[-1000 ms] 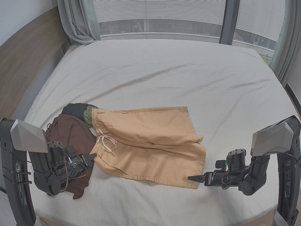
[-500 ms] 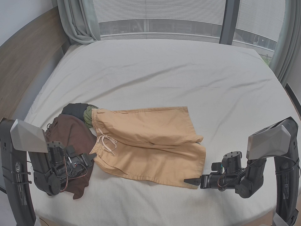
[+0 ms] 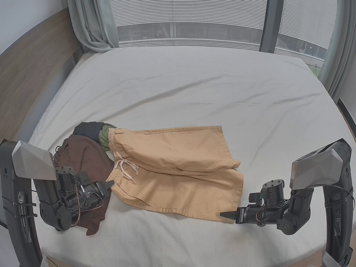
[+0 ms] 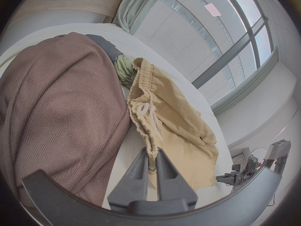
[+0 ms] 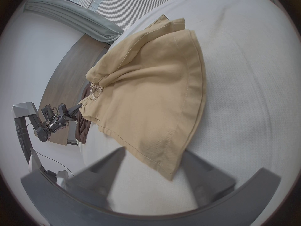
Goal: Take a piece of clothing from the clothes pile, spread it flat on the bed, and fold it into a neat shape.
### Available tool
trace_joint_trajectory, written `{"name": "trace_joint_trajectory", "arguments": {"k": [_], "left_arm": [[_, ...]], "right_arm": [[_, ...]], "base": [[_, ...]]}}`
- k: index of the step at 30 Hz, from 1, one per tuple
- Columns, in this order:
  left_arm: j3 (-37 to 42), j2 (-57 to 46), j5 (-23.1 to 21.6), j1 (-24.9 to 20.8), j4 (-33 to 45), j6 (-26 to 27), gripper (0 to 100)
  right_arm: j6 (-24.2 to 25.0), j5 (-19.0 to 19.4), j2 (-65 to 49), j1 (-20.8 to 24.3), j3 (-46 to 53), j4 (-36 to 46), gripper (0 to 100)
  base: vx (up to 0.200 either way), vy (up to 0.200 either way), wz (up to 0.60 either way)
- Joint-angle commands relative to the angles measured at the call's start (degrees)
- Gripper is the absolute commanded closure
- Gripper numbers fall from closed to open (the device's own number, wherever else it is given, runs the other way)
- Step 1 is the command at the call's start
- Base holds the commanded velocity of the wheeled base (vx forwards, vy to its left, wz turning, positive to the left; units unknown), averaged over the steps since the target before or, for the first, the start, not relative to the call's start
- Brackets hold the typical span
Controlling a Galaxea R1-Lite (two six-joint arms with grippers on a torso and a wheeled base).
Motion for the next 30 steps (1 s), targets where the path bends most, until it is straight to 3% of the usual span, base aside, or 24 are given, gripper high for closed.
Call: {"name": "trace_joint_trajectory", "arguments": {"k": [1,17,30], "left_arm": [[0.0,0.0,0.0,0.0,0.0,0.0,100],[1.3,-0.3,0.0,-0.2,0.0,0.4,100],[12.5,-7.5,-4.1,1.7,0.1,2.3,100]], "right_arm": [[0.0,0.0,0.1,0.1,-0.1,-0.1,100],[-0.5,0.0,-2.2,-1.2,4.1,-0.2,100],[-3.3,0.0,-2.7,-1.9,11.0,-3.1,100]], "base": [[0.0,0.0,0.0],[0.0,0.0,0.0],[0.0,0.0,0.0]]}}
